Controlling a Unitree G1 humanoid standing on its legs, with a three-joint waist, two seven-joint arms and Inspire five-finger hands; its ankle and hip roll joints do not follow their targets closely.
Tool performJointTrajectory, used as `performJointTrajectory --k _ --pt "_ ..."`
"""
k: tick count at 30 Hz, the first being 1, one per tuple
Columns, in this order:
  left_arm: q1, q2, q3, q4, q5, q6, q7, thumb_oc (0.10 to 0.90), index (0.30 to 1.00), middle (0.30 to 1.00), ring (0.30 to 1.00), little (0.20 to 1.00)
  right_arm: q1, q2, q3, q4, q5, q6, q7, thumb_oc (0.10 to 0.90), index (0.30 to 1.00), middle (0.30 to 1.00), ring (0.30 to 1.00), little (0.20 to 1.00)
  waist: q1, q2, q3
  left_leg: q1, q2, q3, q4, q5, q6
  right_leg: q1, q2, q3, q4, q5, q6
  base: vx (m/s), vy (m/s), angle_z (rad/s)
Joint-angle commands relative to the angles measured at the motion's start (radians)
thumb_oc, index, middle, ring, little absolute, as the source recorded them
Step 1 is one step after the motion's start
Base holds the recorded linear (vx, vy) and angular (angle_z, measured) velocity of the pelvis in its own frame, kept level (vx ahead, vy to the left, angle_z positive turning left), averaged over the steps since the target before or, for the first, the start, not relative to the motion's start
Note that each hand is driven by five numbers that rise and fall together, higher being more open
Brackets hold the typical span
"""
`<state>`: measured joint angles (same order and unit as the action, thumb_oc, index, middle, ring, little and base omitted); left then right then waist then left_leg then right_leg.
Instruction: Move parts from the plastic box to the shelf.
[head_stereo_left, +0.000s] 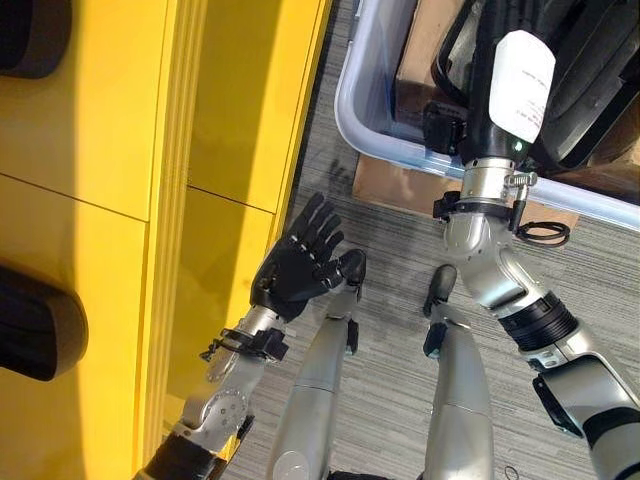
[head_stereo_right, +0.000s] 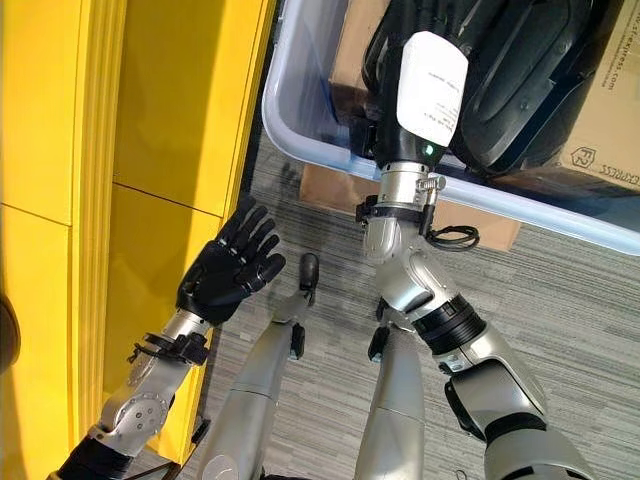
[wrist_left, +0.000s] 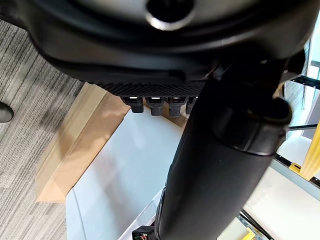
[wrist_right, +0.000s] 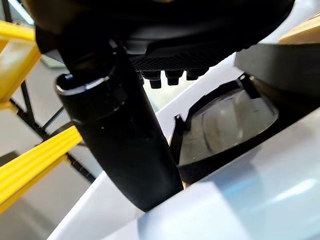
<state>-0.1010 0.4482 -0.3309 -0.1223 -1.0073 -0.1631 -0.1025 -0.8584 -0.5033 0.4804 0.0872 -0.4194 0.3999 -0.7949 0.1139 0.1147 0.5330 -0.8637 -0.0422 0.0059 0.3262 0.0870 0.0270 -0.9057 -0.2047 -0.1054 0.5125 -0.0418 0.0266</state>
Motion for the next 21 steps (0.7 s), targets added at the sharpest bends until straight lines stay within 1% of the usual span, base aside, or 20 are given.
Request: performJointTrajectory --k 1,4,6,14,16,18,19,21 --pt "0.042 -0.006 -0.026 -0.171 0.026 -0.084 0.008 0.9 1.0 1.0 1.0 1.0 -0.068 -0.015 -0.054 -0.121 -0.07 -0.1 -0.106 0.9 1.0 1.0 1.0 1.0 -0.013 0.044 -0.013 -0.035 0.017 -0.045 0.154 -0.203 -0.007 0.056 -0.067 0.107 -0.176 0.091 0.055 0.01 0.029 -0.07" --pt "0.032 -0.014 -0.032 -0.162 0.022 -0.089 0.006 0.9 1.0 1.0 1.0 1.0 -0.067 -0.01 -0.05 -0.136 -0.073 -0.068 -0.082 0.9 1.0 1.0 1.0 1.0 -0.018 0.048 -0.013 -0.036 0.017 -0.039 0.153 -0.202 -0.008 0.053 -0.067 0.112 -0.178 0.091 0.054 0.0 0.025 -0.1" --pt "0.03 -0.015 -0.034 -0.163 0.021 -0.083 0.008 0.9 1.0 1.0 1.0 1.0 -0.064 -0.006 -0.043 -0.13 -0.048 -0.049 -0.073 0.9 1.0 1.0 1.0 1.0 -0.019 0.05 -0.013 -0.042 0.019 -0.036 0.157 -0.202 -0.008 0.049 -0.067 0.114 -0.176 0.089 0.053 0.0 0.001 -0.03" --pt "0.018 -0.013 -0.034 -0.152 0.028 -0.076 0.012 0.9 1.0 1.0 1.0 1.0 -0.058 -0.006 -0.028 -0.067 -0.003 -0.052 -0.024 0.9 1.0 1.0 1.0 1.0 -0.02 0.048 -0.013 -0.053 0.023 -0.035 0.163 -0.201 -0.008 0.038 -0.065 0.111 -0.17 0.087 0.053 0.0 0.0 0.0" --pt "0.014 -0.013 -0.035 -0.154 0.023 -0.074 0.016 0.9 1.0 1.0 1.0 1.0 -0.069 -0.008 -0.018 -0.052 -0.012 -0.053 -0.002 0.9 1.0 1.0 1.0 1.0 -0.018 0.049 -0.013 -0.061 0.024 -0.035 0.168 -0.201 -0.009 0.031 -0.064 0.111 -0.165 0.085 0.051 0.0 0.0 0.0" --pt "0.011 -0.012 -0.034 -0.154 0.023 -0.07 0.018 0.9 1.0 1.0 1.0 1.0 -0.076 -0.007 -0.014 -0.043 -0.029 -0.045 0.02 0.9 1.0 1.0 1.0 1.0 -0.017 0.05 -0.013 -0.063 0.024 -0.036 0.17 -0.202 -0.009 0.03 -0.064 0.11 -0.162 0.083 0.052 0.0 0.0 0.0" --pt "0.009 -0.011 -0.033 -0.151 0.021 -0.068 0.016 0.9 1.0 1.0 1.0 1.0 -0.085 -0.01 -0.006 -0.034 -0.046 -0.036 0.052 0.9 1.0 1.0 1.0 1.0 -0.015 0.049 -0.013 -0.063 0.025 -0.036 0.172 -0.202 -0.009 0.029 -0.064 0.108 -0.161 0.082 0.051 0.0 0.0 0.0" --pt "0.009 -0.012 -0.032 -0.152 0.022 -0.065 0.014 0.9 1.0 1.0 1.0 1.0 -0.089 -0.011 0.001 -0.03 -0.054 -0.029 0.068 0.9 1.0 1.0 1.0 1.0 -0.014 0.049 -0.013 -0.065 0.025 -0.036 0.173 -0.202 -0.009 0.027 -0.064 0.107 -0.159 0.081 0.05 0.0 0.0 0.0"
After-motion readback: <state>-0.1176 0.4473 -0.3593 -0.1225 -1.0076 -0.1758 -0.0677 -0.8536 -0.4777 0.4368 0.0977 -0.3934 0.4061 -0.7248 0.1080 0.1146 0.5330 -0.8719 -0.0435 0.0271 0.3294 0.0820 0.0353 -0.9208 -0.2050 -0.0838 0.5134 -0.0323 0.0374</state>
